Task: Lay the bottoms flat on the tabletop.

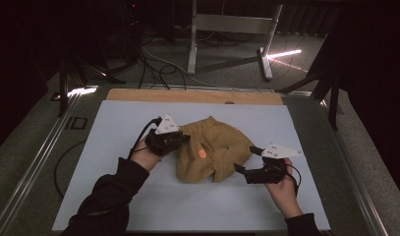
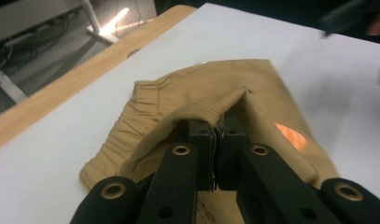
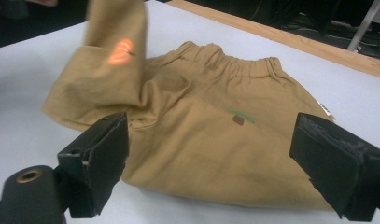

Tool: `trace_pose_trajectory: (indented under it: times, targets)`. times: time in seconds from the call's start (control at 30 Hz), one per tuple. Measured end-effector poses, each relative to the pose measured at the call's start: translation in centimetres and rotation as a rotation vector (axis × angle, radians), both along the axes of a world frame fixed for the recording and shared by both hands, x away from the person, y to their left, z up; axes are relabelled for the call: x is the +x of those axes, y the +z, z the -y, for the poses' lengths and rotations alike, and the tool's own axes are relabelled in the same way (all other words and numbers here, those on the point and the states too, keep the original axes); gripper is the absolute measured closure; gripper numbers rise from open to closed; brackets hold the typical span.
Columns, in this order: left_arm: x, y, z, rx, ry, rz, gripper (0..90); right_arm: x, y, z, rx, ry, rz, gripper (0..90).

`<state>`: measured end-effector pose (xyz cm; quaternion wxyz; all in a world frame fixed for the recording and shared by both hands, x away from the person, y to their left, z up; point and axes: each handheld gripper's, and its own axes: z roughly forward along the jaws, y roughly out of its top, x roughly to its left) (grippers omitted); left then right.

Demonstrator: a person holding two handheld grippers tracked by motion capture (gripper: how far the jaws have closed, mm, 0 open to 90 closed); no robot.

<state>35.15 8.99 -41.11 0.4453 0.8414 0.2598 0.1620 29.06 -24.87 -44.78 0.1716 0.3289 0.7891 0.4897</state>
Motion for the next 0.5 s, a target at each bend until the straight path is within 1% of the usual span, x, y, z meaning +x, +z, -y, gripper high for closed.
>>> trace_pose_trajectory:
  times: [0.03, 0.07, 0.1, 0.13, 0.17, 0.2, 0.23, 0.27, 0.33, 0.37, 0.4, 0.43, 0.47, 0.5]
  targets:
    - [0.7, -0.6, 0.3, -0.012, 0.012, -0.013, 87.7, 0.0, 0.0, 0.0, -0.002, 0.000, -0.001, 12.0]
    - [1.1, -0.9, 0.6, -0.017, 0.024, -0.018, 87.7, 0.1, -0.1, 0.0, 0.001, 0.000, -0.003, 12.0]
    - [1.7, -1.5, 1.0, -0.031, 0.025, -0.024, 87.7, 0.1, -0.1, 0.0, -0.001, 0.000, -0.003, 12.0]
    - [1.7, -1.5, 1.0, -0.031, 0.025, -0.024, 87.6, 0.1, -0.1, 0.0, -0.001, 0.000, -0.003, 12.0]
    - [2.4, -2.3, 1.4, -0.055, 0.034, -0.038, 86.4, 0.1, -0.2, 0.0, -0.007, -0.002, 0.000, 12.0]
    - [2.4, -2.3, 1.4, -0.055, 0.034, -0.038, 84.0, 0.2, -0.2, 0.1, -0.010, -0.002, 0.000, 12.0]
    - [3.1, -3.1, 1.9, -0.070, 0.041, -0.065, 79.6, 0.3, -0.3, 0.1, -0.009, -0.003, -0.002, 12.0]
    - [3.4, -3.6, 2.3, -0.064, 0.041, -0.080, 77.0, 0.3, -0.3, 0.1, -0.009, -0.002, -0.004, 12.0]
    - [3.7, -4.2, 2.9, -0.027, 0.037, -0.097, 63.1, 0.3, -0.3, 0.1, -0.011, -0.001, -0.003, 12.0]
    - [3.7, -4.3, 3.0, -0.011, 0.036, -0.100, 55.6, 0.3, -0.4, 0.1, -0.012, -0.001, -0.003, 12.0]
    - [3.6, -4.5, 3.0, -0.003, 0.039, -0.101, 51.5, 0.3, -0.4, 0.1, -0.012, 0.000, -0.004, 12.0]
    - [3.6, -4.5, 2.9, -0.005, 0.037, -0.108, 45.6, 0.2, -0.3, 0.1, -0.024, -0.002, -0.002, 12.0]
    - [3.5, -4.4, 2.7, -0.004, 0.036, -0.118, 41.5, 0.2, -0.3, 0.1, -0.020, -0.001, 0.000, 12.0]
    - [3.3, -4.3, 2.5, -0.004, 0.042, -0.106, 36.2, 0.2, -0.3, 0.2, -0.019, 0.000, 0.002, 12.0]
